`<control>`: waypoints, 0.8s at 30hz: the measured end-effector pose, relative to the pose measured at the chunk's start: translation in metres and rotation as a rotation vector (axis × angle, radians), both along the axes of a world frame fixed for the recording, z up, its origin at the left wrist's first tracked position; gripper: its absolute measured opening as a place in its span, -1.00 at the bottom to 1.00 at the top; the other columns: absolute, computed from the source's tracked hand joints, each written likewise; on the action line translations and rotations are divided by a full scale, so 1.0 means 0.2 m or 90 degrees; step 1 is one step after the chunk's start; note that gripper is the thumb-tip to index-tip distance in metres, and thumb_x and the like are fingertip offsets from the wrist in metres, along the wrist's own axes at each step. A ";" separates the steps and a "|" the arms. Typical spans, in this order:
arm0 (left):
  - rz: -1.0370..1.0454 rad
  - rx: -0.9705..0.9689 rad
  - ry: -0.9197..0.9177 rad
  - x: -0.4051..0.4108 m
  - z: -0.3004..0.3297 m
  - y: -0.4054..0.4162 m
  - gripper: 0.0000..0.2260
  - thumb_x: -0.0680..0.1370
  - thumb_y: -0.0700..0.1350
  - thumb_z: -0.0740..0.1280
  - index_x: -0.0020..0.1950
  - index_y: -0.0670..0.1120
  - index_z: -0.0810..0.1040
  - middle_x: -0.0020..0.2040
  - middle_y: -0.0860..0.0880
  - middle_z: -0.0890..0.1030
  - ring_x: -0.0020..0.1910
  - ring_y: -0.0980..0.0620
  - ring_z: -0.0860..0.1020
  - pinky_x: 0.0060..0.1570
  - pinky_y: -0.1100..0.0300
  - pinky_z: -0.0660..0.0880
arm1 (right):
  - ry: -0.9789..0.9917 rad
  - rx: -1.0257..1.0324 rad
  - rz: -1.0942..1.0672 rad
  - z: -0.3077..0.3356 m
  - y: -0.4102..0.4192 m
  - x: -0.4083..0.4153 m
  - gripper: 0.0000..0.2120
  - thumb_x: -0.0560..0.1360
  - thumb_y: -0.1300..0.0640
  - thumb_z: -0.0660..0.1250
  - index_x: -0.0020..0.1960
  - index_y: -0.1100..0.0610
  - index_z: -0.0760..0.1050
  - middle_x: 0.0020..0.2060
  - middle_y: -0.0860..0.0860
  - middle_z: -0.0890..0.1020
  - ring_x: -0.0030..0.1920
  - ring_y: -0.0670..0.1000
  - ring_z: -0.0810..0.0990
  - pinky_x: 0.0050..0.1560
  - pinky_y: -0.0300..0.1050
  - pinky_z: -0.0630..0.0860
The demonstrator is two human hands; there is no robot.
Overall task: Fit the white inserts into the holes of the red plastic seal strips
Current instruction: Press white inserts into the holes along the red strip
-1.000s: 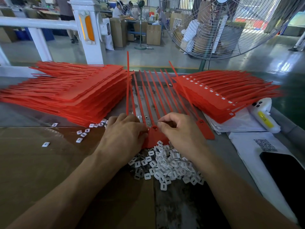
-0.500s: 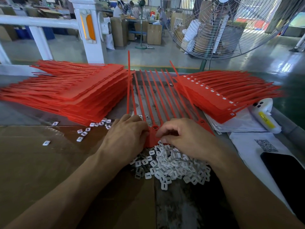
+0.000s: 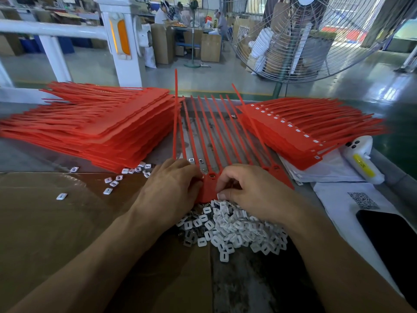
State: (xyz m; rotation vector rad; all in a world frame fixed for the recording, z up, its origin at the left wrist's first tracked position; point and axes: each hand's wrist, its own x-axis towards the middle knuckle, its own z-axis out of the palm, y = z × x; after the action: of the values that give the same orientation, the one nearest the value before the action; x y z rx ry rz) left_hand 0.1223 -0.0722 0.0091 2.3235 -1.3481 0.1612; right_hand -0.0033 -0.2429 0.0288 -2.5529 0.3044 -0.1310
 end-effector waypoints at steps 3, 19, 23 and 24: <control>-0.002 -0.003 0.004 0.00 0.00 0.00 -0.76 0.63 0.04 0.26 0.26 0.08 0.58 0.15 0.14 0.54 0.21 0.08 0.43 0.31 0.00 0.40 | -0.021 0.030 -0.018 0.00 0.00 -0.01 -0.91 0.56 0.00 0.47 -0.10 -0.14 0.58 -0.16 -0.26 0.64 -0.15 -0.23 0.61 -0.15 -0.26 0.48; 0.001 -0.018 0.015 0.01 -0.01 0.00 -0.79 0.61 0.06 0.29 0.22 0.09 0.58 0.13 0.15 0.54 0.18 0.08 0.44 0.28 0.00 0.41 | -0.165 0.124 -0.091 -0.06 0.03 0.04 -0.86 0.58 0.10 0.46 0.07 -0.13 0.67 -0.13 -0.26 0.67 -0.06 -0.32 0.62 -0.08 -0.40 0.47; 0.001 -0.014 0.013 0.01 -0.01 0.00 -0.78 0.62 0.06 0.28 0.23 0.10 0.57 0.14 0.15 0.54 0.18 0.08 0.44 0.28 0.00 0.41 | -0.202 0.129 -0.098 -0.06 0.03 0.04 -0.91 0.59 0.06 0.44 0.00 -0.13 0.68 -0.12 -0.39 0.65 -0.07 -0.37 0.60 -0.10 -0.57 0.39; 0.002 -0.013 0.015 0.01 -0.01 0.00 -0.78 0.62 0.06 0.28 0.23 0.10 0.57 0.14 0.15 0.54 0.18 0.08 0.44 0.28 0.01 0.41 | -0.207 0.135 -0.104 -0.05 0.03 0.04 -0.92 0.59 0.05 0.44 -0.01 -0.13 0.68 -0.12 -0.39 0.64 -0.07 -0.36 0.60 -0.11 -0.57 0.39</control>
State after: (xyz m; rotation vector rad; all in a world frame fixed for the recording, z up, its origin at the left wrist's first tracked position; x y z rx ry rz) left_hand 0.1235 -0.0715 0.0064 2.3033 -1.3266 0.1479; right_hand 0.0043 -0.2359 0.0180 -2.2499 0.3761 -0.5394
